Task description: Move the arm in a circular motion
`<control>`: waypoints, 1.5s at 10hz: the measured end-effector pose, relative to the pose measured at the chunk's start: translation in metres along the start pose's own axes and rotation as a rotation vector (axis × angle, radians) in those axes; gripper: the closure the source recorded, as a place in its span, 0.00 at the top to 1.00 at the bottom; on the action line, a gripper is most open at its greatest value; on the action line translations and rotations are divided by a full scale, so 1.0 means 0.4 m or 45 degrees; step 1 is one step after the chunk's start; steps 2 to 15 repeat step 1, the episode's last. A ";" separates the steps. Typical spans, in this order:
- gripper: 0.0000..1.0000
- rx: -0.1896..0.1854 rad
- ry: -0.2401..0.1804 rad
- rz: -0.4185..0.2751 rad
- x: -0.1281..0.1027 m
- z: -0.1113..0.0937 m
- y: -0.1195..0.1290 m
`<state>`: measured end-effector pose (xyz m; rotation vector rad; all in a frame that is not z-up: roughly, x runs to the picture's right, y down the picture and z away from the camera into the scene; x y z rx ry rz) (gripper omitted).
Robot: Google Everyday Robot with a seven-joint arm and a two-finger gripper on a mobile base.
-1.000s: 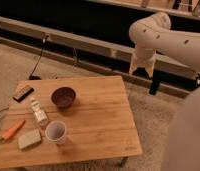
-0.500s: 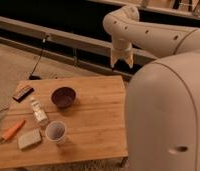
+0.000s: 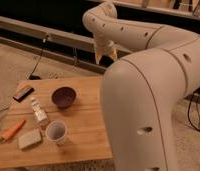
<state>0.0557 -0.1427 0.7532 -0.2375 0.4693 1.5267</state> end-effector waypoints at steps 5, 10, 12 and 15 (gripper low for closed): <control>0.65 0.001 0.001 0.003 0.000 0.001 -0.005; 0.65 0.001 0.001 0.003 0.000 0.001 -0.005; 0.65 0.001 0.001 0.003 0.000 0.001 -0.005; 0.65 0.001 0.001 0.003 0.000 0.001 -0.005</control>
